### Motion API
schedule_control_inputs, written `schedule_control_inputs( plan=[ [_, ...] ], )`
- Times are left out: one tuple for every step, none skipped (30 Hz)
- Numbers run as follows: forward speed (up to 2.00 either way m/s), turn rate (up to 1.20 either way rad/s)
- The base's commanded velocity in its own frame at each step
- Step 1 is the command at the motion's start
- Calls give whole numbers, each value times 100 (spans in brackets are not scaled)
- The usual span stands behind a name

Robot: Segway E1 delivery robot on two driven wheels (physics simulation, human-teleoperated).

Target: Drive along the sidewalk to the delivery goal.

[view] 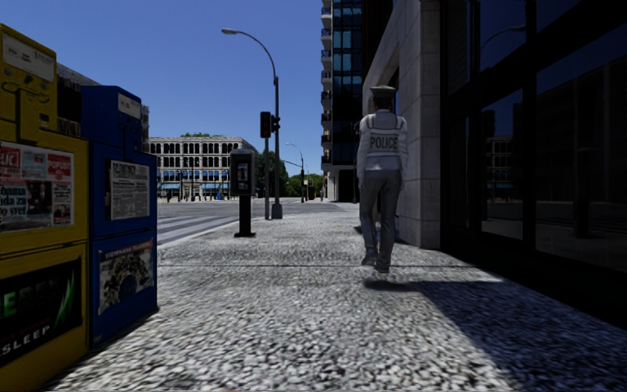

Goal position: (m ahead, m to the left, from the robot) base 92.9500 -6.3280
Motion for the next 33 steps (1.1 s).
schedule_control_inputs(
  plan=[
    [112,0],
    [112,0],
    [112,0],
    [112,0],
    [112,0],
    [113,0],
    [115,0],
    [115,0],
    [116,0],
    [116,0],
    [117,0],
    [126,0],
    [126,0],
    [128,0],
    [128,0],
    [128,0],
    [128,0],
    [128,0],
    [128,0],
    [127,0],
    [127,0],
    [115,0],
    [93,0],
    [75,0],
    [75,0],
    [71,0],
    [71,0],
    [71,0],
    [71,0],
    [72,0],
    [79,0],
    [81,0],
    [81,0]
  ],
)
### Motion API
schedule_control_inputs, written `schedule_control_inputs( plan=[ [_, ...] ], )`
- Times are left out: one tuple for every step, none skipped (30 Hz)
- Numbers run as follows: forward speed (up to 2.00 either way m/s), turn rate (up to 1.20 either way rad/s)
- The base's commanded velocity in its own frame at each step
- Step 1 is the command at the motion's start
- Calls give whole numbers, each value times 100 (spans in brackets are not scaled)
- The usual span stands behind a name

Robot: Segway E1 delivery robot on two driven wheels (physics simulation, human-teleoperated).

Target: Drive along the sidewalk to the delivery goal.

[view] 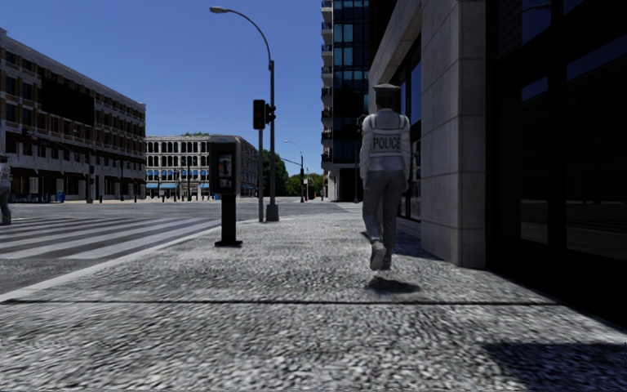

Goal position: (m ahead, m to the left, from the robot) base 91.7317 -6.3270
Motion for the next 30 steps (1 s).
schedule_control_inputs(
  plan=[
    [83,0],
    [84,0],
    [84,0],
    [84,0],
    [84,0],
    [84,0],
    [84,0],
    [84,0],
    [85,0],
    [90,0],
    [93,0],
    [100,0],
    [100,0],
    [104,0],
    [105,0],
    [105,0],
    [105,0],
    [105,0],
    [105,0],
    [105,0],
    [106,0],
    [107,0],
    [107,0],
    [107,0],
    [107,0],
    [107,0],
    [107,0],
    [107,0],
    [107,0],
    [107,0]
  ],
)
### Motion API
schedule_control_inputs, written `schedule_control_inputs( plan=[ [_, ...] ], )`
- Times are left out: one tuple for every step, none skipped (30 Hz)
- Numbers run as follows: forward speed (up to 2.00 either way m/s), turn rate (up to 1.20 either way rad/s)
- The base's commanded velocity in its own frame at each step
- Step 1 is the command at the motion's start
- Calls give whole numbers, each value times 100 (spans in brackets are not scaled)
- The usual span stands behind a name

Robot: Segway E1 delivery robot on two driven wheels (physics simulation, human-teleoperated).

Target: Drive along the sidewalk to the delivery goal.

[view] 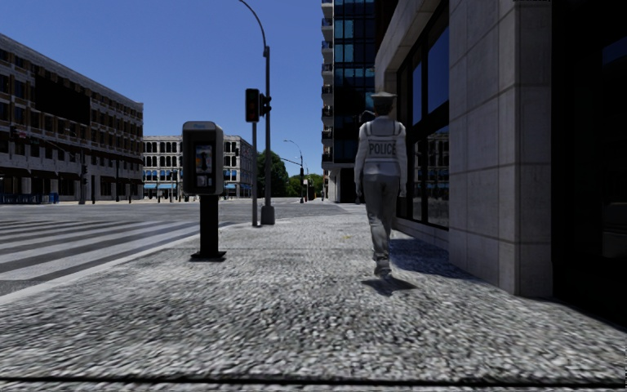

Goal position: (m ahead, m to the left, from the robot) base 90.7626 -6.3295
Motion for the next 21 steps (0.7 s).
schedule_control_inputs(
  plan=[
    [107,0],
    [107,0],
    [107,0],
    [107,-1],
    [107,-3],
    [107,-4],
    [107,-4],
    [107,-5],
    [107,-8],
    [107,-10],
    [107,-10],
    [107,-12],
    [107,-12],
    [107,-12],
    [107,-13],
    [107,-13],
    [107,-13],
    [107,-13],
    [107,-13],
    [107,-13],
    [106,-13]
  ],
)
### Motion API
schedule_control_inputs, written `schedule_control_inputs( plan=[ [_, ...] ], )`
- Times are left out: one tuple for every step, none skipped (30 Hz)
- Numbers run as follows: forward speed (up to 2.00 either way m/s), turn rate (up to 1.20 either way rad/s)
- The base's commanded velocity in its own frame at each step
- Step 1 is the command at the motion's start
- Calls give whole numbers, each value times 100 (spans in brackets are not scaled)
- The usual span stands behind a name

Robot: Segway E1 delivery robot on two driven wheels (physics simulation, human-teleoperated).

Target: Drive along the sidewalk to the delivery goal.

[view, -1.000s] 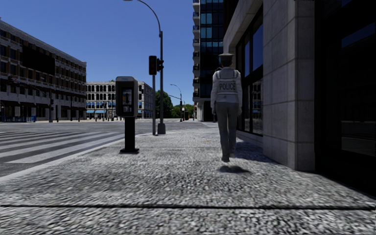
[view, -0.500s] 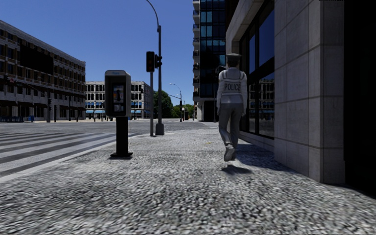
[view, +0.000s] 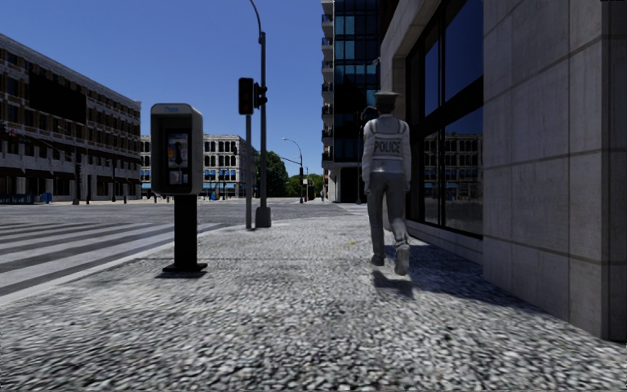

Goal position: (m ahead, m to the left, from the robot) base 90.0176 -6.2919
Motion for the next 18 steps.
schedule_control_inputs(
  plan=[
    [106,-13],
    [106,-13],
    [106,-13],
    [106,-14],
    [106,-15],
    [106,-15],
    [106,-20],
    [106,-26],
    [106,-28],
    [106,-28],
    [106,-28],
    [106,-28],
    [106,-28],
    [106,-28],
    [106,-28],
    [106,-28],
    [106,-28],
    [106,-28]
  ],
)
